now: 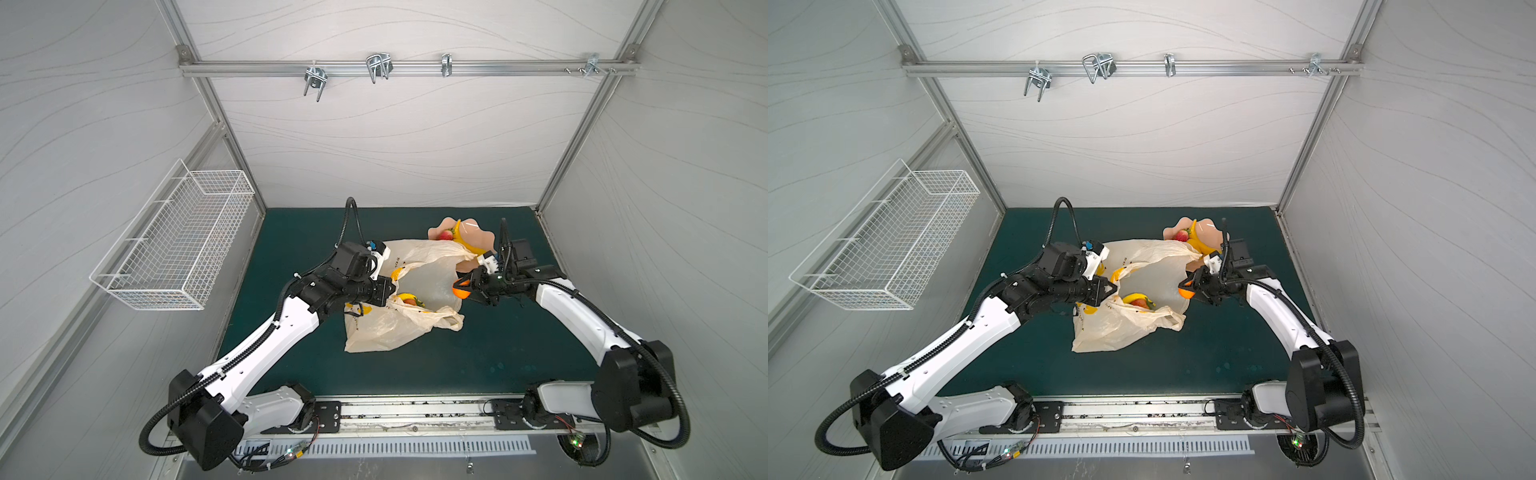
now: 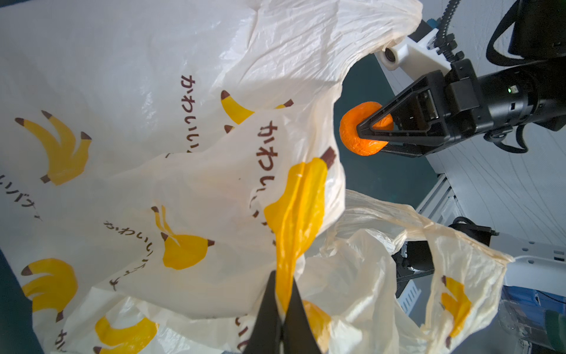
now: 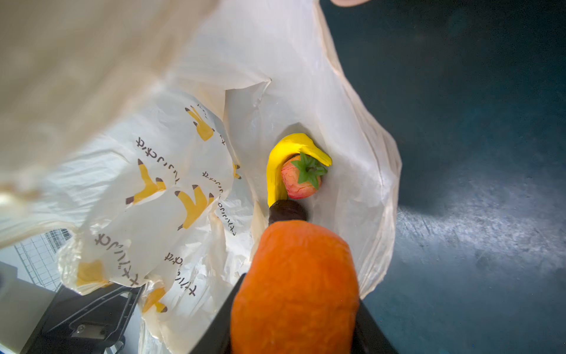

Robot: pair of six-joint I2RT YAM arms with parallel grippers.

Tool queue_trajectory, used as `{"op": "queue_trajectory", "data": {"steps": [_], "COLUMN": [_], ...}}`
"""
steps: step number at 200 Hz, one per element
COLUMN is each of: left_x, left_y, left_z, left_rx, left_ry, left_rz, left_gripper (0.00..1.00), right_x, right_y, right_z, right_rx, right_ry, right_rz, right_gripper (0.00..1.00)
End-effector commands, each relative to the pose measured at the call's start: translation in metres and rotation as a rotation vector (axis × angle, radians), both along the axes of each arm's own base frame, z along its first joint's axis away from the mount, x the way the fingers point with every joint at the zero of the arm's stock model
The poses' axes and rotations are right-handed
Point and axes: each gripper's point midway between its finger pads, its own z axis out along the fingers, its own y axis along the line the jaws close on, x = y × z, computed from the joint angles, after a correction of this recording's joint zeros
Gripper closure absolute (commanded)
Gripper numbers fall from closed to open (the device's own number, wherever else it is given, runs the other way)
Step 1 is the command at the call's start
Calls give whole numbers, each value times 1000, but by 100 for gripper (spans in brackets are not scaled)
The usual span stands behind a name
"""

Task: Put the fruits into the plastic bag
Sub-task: 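Carry the orange toward the bag opening held by the left gripper, then lower the orange into the bag beside the plum and strawberry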

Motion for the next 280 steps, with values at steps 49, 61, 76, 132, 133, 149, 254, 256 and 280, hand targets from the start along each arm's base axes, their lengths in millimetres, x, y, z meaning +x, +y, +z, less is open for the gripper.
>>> {"op": "queue_trajectory", "data": {"steps": [49, 61, 76, 132, 133, 149, 254, 256, 280], "left_x": [8, 8, 8, 10, 10, 11, 14, 14, 14], "left_y": [-10, -10, -11, -13, -13, -14, -18, -18, -19], "left_z": [23, 24, 26, 27, 27, 27, 28, 28, 28], "left_rx": [-48, -51, -55, -61, -62, -64, -69, -68, -70], "left_ry": [-48, -48, -51, -52, -52, -50, -48, -48, -48], "left_rz": [-26, -25, -26, -27, -26, -28, -35, -36, -37], "left_gripper": [100, 100, 100, 100, 100, 100, 100, 100, 100], "right_x": [-6, -7, -9, -19, -20, -23, -41, -41, -46], "right_y": [36, 43, 53, 81, 82, 88, 132, 133, 142], "right_z": [2, -1, -4, -12, -13, -15, -27, -27, -33], "right_rx": [35, 34, 33, 30, 29, 29, 54, 54, 48], "right_ry": [-17, -12, -8, 6, 7, 13, 55, 56, 74], "right_rz": [64, 77, 99, 168, 169, 185, 307, 309, 334], "right_gripper": [72, 72, 72, 72, 72, 72, 72, 72, 72]}}
